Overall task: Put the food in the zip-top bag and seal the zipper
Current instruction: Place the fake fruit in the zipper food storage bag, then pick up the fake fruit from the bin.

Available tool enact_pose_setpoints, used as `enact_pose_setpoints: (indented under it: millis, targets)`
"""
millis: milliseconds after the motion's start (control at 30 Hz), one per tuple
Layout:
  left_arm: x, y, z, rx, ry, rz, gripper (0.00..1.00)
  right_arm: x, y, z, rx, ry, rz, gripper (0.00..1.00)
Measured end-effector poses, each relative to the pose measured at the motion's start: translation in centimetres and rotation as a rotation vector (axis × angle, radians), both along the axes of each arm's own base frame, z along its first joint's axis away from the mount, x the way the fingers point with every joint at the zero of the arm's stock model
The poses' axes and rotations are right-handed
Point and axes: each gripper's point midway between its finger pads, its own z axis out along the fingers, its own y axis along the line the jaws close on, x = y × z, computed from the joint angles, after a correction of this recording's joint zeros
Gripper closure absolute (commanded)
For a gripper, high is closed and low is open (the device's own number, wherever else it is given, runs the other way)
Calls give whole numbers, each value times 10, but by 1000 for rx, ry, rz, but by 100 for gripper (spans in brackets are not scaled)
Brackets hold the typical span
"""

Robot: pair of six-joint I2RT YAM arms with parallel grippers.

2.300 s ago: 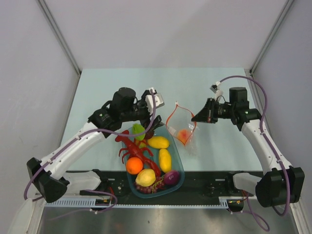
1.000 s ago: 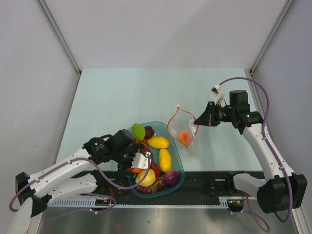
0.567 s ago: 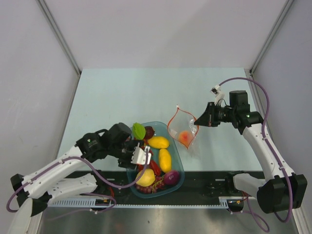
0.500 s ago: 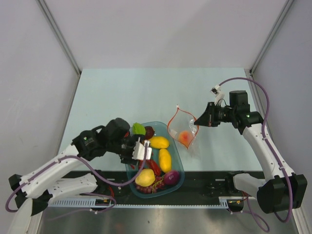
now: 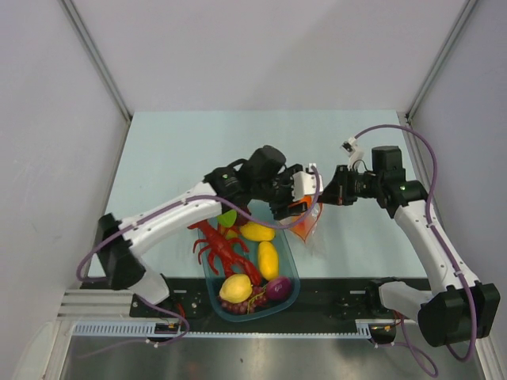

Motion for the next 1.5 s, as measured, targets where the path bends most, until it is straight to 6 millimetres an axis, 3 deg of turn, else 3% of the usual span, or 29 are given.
enact_pose_setpoints:
  millis: [133,167,233,333,500,600,800,1000,1200,1500]
  targets:
    - [11,-5,-36,80,37,43,14,1,1,10,15,-22,5,100]
    - [12,-5,-37,86,41,53,6,0,1,13,19,-28,7,100]
    - [12,-3,-35,84,42,61,0,-2,1,18,29,-41,9,100]
    - [8,4,-21,40,76,53,0,-5,1,24,42,-52,9,100]
    - [-9,52,13,-43,85,44,0,-6,-1,26,50,-49,0,100]
    - [-48,88,16,-42,66,-47,0,-4,-1,27,51,-52,-4,100]
    - [-137,138,-39,109,156,-276,0,-4,-1,26,54,-49,-7,100]
    - [-182,148,-93,267,244,-395,0,-5,-1,20,50,-34,-6,100]
    - [-192,148,-124,375,218,-406,0,-8,0,16,41,-30,4,100]
    - [-178,160,-160,507,191,-309,0,-18,0,14,36,-41,8,100]
